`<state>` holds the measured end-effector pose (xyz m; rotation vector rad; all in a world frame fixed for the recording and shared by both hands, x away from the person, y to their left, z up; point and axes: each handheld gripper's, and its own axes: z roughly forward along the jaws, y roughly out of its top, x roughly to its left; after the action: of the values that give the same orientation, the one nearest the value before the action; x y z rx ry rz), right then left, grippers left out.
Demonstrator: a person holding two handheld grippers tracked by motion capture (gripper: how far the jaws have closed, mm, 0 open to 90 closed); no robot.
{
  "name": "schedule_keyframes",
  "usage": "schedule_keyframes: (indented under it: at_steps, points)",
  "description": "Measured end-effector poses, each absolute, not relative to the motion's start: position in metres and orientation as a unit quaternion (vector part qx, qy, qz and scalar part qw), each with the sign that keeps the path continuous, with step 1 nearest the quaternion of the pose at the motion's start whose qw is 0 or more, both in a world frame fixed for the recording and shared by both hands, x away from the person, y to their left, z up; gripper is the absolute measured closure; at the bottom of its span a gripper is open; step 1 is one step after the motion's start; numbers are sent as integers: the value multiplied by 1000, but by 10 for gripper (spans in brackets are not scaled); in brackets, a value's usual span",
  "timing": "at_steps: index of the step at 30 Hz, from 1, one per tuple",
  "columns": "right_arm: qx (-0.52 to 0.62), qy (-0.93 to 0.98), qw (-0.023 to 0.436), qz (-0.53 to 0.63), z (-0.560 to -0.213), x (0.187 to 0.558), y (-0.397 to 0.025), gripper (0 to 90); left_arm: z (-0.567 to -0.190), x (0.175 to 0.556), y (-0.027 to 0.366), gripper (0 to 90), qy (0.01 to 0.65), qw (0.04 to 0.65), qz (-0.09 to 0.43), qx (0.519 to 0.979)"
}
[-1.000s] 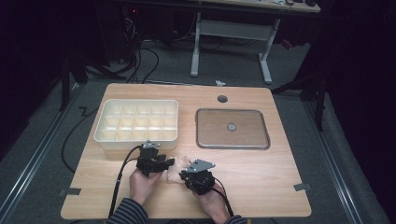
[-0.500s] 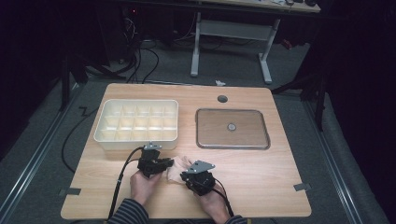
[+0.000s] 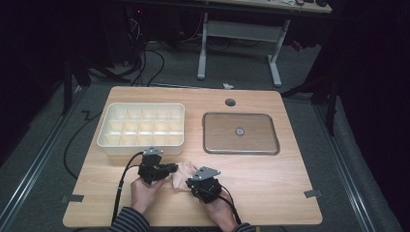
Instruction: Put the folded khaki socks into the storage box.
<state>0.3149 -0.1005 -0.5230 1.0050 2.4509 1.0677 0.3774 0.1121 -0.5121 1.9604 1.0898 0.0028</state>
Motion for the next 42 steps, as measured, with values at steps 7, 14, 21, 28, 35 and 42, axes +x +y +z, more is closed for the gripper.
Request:
schedule_keyframes:
  at_steps: [7, 14, 21, 28, 35, 42]
  points:
    - [348, 849, 134, 375, -520, 315, -101, 799, -509, 374, 113, 842, 428, 442, -1, 788]
    - [371, 827, 137, 399, -506, 324, -105, 844, -505, 371, 113, 843, 418, 439, 3, 796]
    - [394, 819, 129, 396, -508, 342, -104, 876, -504, 370, 113, 844, 416, 439, 2, 796]
    - [398, 825, 136, 379, -515, 347, -101, 875, -501, 367, 112, 843, 410, 450, 1, 793]
    - [394, 828, 135, 375, -519, 347, -99, 875, -500, 367, 112, 842, 407, 459, -5, 790]
    - [387, 832, 132, 375, -521, 349, -95, 883, -498, 364, 111, 843, 397, 470, -3, 789]
